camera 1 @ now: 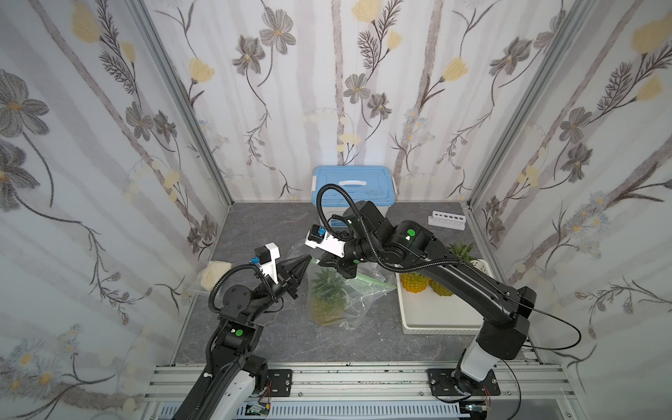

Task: Open the zip-top bag and take out the pineapple
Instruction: Unzip the zipper on the zipper food storage bag.

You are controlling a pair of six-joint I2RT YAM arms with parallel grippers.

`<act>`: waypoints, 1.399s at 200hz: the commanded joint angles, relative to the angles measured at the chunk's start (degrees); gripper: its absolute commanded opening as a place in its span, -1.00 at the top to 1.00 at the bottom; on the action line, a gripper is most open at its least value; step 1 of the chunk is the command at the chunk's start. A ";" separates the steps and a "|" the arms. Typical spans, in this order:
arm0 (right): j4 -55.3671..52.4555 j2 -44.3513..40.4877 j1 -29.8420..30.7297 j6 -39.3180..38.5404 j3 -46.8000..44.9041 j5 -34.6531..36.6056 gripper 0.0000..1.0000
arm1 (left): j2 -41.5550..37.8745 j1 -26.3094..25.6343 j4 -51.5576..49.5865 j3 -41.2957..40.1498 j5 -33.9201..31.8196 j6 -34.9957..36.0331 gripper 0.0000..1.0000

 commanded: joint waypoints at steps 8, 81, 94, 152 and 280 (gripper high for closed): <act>2.98 -0.13 0.13 -0.68 0.54 -1.12 0.99 | -0.55 0.05 0.93 0.31 -0.59 0.47 1.00; 3.38 -0.68 0.04 0.00 0.06 1.09 0.99 | -2.74 0.03 -4.54 0.80 -7.46 0.69 1.00; 3.45 -1.15 0.04 0.16 -0.91 1.66 0.99 | -3.10 0.05 -6.23 0.88 -10.42 1.06 1.00; 4.82 -6.05 -0.44 1.18 -7.72 3.81 0.99 | -2.16 0.90 -10.55 1.76 -18.03 2.00 1.00; 7.20 -30.03 0.72 14.66 -32.81 9.79 0.96 | 3.98 10.11 -10.68 8.87 -23.18 3.88 1.00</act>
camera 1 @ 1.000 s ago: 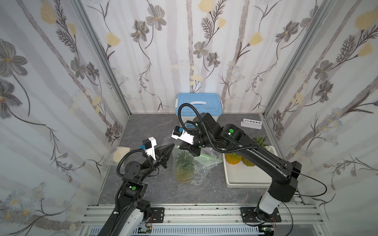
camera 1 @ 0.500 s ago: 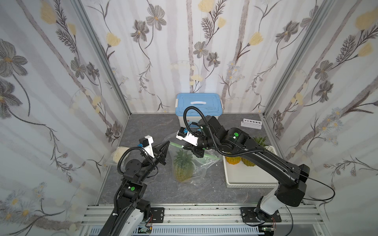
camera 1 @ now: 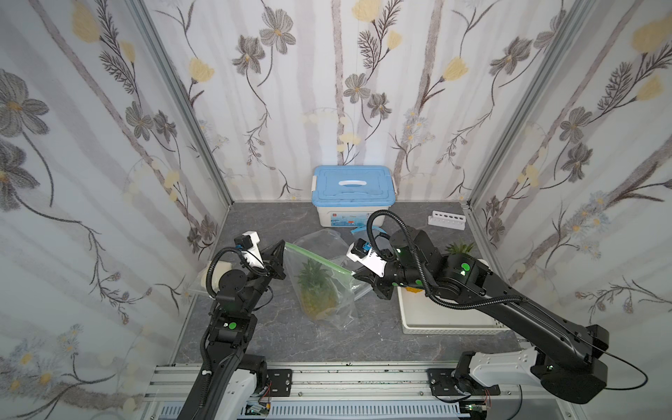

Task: Open the zip-top bag and take out the pineapple
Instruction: Unzip the zipper on the zipper food storage bag, then open the zipper of the food storage bag at the center of the board.

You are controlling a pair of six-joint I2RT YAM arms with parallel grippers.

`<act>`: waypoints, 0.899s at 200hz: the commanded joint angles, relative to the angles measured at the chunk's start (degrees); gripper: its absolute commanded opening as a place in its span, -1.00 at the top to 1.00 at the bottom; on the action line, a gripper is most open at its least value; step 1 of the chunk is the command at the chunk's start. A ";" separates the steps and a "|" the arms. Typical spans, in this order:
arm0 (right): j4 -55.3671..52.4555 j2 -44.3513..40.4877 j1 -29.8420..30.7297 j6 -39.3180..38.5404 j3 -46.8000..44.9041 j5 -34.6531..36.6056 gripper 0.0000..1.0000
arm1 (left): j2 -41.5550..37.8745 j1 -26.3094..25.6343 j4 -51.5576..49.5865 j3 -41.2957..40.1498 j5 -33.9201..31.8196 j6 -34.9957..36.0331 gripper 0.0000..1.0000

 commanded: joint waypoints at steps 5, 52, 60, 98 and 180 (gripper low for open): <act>-0.17 -3.40 0.63 4.34 -3.25 1.01 0.96 | 1.23 0.87 5.03 1.85 -5.92 1.47 1.00; 0.31 -5.78 1.54 6.38 -4.09 1.47 0.57 | 3.84 0.94 8.47 2.27 -3.53 -0.08 1.00; 0.58 -5.78 1.58 6.22 -3.37 1.87 0.42 | 4.03 0.95 9.55 1.72 -3.11 -0.43 1.00; 3.31 -2.91 1.19 4.71 3.51 2.84 0.11 | 3.72 0.85 17.49 -1.78 2.49 -2.31 1.00; -1.00 24.72 -2.55 -1.09 27.26 0.68 0.21 | -1.41 0.08 20.83 -7.42 4.75 -2.94 1.00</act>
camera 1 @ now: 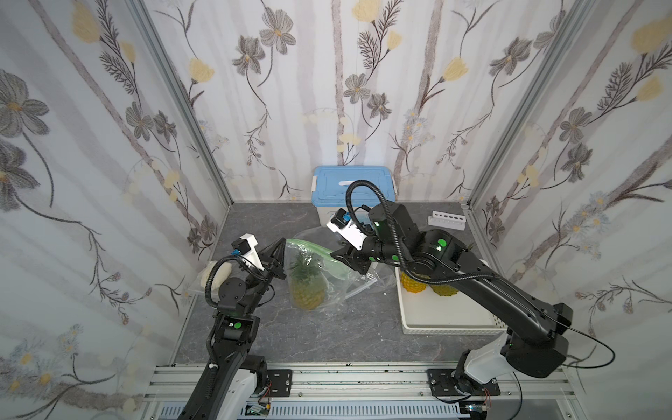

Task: Open the zip-top bag and take out the pineapple
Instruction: Open the zipper of the food storage bag at the center of the board.

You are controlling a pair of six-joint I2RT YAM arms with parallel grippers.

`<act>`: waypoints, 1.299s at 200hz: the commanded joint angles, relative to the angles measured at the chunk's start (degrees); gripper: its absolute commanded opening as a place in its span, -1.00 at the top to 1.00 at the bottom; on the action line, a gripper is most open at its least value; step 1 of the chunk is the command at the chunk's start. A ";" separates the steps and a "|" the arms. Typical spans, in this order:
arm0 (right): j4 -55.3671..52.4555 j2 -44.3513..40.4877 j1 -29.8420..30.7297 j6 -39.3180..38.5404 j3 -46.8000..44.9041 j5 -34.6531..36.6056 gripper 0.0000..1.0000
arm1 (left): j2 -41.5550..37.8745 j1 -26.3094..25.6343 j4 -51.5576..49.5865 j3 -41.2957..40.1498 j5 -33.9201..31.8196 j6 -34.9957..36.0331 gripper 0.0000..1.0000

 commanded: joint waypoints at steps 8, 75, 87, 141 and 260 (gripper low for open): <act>-1.17 6.34 -1.08 -2.76 5.47 -1.06 0.22 | -2.23 -0.14 2.17 -0.25 0.72 1.08 1.00; -3.11 12.27 -1.70 -3.57 11.31 -3.09 0.24 | -5.04 -0.14 -0.71 -0.33 0.69 2.03 1.00; -4.06 12.34 -1.51 -3.73 11.20 -3.91 0.25 | -5.00 -0.14 -0.76 -0.46 0.63 2.02 1.00; -6.55 11.61 1.85 -4.74 10.49 -0.90 0.34 | -4.82 -0.15 -0.51 -0.55 0.40 1.60 1.00; -8.51 11.42 7.03 -5.22 11.31 3.10 0.41 | -6.32 -0.14 -1.33 -1.85 -1.10 0.70 1.00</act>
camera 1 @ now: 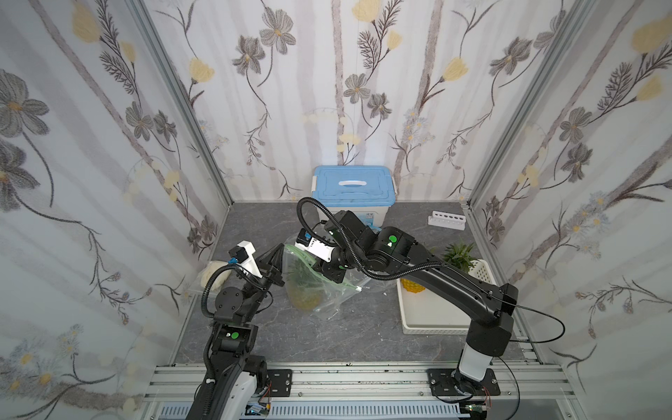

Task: Open the zip-top bag and take out the pineapple
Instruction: Open the zipper of the food storage bag at the center of the board, then pick up the pineapple from the zipper food storage bag.

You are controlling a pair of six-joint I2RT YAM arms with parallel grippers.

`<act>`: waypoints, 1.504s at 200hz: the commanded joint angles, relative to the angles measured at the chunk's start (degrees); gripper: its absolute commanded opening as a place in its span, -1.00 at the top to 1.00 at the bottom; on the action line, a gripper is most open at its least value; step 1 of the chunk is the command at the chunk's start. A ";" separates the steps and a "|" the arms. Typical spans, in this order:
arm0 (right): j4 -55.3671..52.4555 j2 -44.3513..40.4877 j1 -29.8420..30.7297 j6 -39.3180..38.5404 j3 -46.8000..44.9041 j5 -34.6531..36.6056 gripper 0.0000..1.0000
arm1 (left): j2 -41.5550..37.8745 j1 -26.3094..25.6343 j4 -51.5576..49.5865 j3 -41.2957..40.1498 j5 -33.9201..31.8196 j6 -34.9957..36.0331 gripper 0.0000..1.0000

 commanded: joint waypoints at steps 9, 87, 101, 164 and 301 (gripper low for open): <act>-0.17 -0.26 0.96 -1.07 1.09 1.03 0.40 | -0.14 0.01 2.48 -0.12 -0.49 -0.48 1.00; -1.40 1.96 2.07 -1.71 3.78 0.53 0.40 | -0.37 0.01 2.92 -0.49 -0.66 -0.67 1.00; -1.40 2.53 2.07 -1.62 3.71 0.32 0.41 | -0.63 0.01 2.96 -0.62 -0.71 -0.72 1.00; -0.54 7.60 0.34 -1.73 5.88 -4.51 0.14 | -4.15 0.01 2.53 -2.34 -1.78 -1.55 1.00; 5.40 15.94 -0.92 5.81 8.32 -10.97 -0.40 | -10.55 0.01 -2.08 -6.52 -5.20 -0.77 1.00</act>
